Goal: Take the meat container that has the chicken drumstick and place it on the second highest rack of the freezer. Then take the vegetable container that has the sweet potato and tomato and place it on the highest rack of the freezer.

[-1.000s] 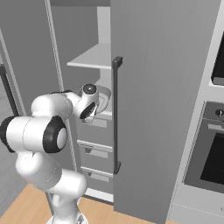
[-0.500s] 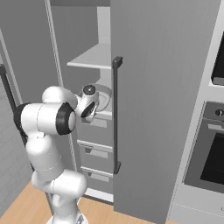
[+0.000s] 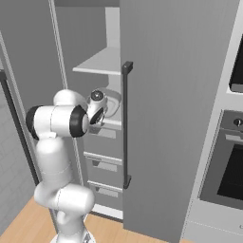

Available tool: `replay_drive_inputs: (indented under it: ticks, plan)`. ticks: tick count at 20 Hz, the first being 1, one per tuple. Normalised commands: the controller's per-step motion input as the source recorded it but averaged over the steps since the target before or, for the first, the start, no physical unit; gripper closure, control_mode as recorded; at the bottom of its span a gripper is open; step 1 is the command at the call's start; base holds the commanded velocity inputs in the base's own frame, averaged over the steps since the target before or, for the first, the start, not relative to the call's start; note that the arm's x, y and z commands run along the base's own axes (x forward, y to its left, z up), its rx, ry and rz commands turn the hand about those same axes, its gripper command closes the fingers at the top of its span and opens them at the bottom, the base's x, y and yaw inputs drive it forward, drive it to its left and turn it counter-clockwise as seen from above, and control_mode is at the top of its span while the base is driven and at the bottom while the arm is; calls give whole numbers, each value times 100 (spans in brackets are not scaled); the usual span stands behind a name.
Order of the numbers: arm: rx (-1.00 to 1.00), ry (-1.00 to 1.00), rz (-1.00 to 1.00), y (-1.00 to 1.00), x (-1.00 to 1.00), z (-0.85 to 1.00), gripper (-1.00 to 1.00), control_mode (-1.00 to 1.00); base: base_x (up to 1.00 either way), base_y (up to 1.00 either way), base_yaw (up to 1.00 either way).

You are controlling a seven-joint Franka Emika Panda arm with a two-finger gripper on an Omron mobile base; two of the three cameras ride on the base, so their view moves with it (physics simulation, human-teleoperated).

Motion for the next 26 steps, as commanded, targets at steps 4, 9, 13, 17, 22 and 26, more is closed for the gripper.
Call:
replay_drive_inputs:
  ticks: [4,9,13,17,22,26]
  plan:
    - [0,0,-2,11,50,-7,100,-100,0,0,0]
    - [0,0,-5,8,62,-6,100,-100,0,0,0]
    - [0,0,-8,0,57,-5,100,-100,0,0,0]
    - [0,0,-4,3,61,-9,100,-100,0,0,0]
    - [0,0,-1,10,63,-14,100,-100,0,0,0]
    - [0,0,-1,7,60,-19,100,-100,0,0,0]
